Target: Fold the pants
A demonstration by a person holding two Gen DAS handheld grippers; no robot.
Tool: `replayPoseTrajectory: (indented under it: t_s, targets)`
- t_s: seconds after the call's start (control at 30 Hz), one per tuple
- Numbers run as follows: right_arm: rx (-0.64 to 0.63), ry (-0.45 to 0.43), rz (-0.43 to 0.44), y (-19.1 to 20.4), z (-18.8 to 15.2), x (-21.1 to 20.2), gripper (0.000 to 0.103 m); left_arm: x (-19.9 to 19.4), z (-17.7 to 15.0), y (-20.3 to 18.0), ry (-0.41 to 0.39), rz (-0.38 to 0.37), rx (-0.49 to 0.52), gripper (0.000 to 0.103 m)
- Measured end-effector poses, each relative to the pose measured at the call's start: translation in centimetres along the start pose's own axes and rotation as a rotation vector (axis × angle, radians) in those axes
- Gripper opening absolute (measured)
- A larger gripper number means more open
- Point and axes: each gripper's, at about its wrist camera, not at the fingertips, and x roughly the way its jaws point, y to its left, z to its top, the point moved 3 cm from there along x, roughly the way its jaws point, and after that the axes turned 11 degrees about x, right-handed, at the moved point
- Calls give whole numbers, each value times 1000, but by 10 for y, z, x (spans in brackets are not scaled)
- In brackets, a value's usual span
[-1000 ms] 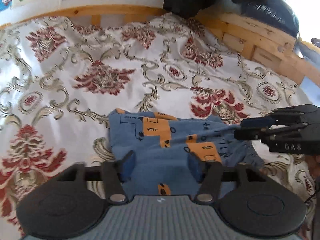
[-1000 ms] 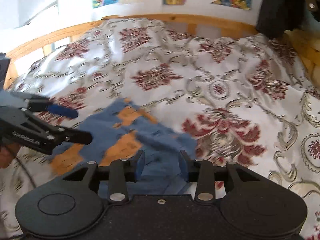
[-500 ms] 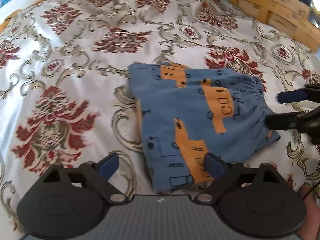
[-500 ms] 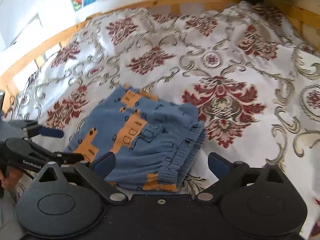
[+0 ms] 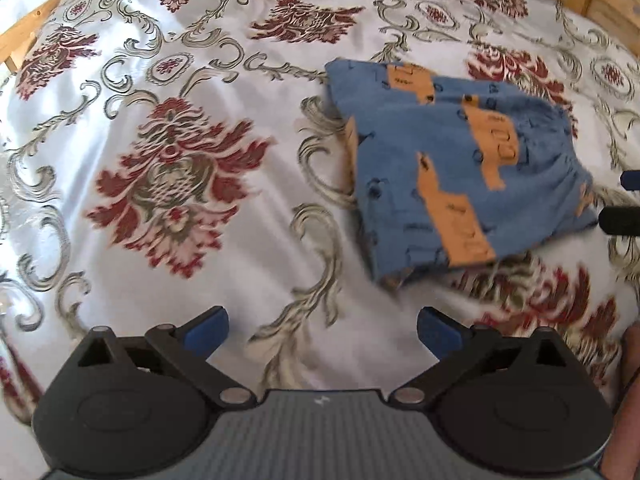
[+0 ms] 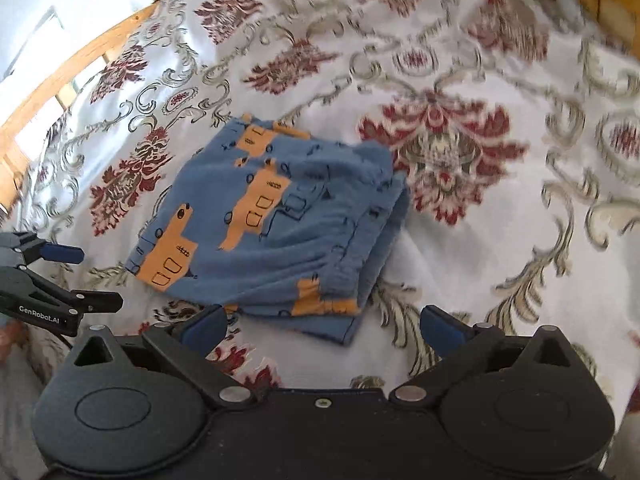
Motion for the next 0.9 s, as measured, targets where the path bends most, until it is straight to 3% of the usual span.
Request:
replayPoseTrajectory:
  t_s: [0.07, 0.3, 0.47, 0.63, 0.7, 0.9]
  targets:
    - [57, 35, 44, -9, 10, 0, 102, -6, 0, 6, 1, -10, 9, 103]
    - [42, -71, 58, -27, 55, 3, 102, -5, 41, 26, -45, -52, 40, 103]
    - [106, -35, 205, -45, 66, 35, 102, 20, 78, 30, -130, -112, 25, 103]
    - [177, 28, 322, -55, 66, 53, 102, 54, 79, 29, -153, -208, -47, 103]
    - [197, 45, 377, -54, 65, 57, 102, 60, 76, 27, -151, -213, -43, 103]
    - [200, 58, 383, -51, 63, 59, 102, 62, 75, 24, -171, -200, -6, 103]
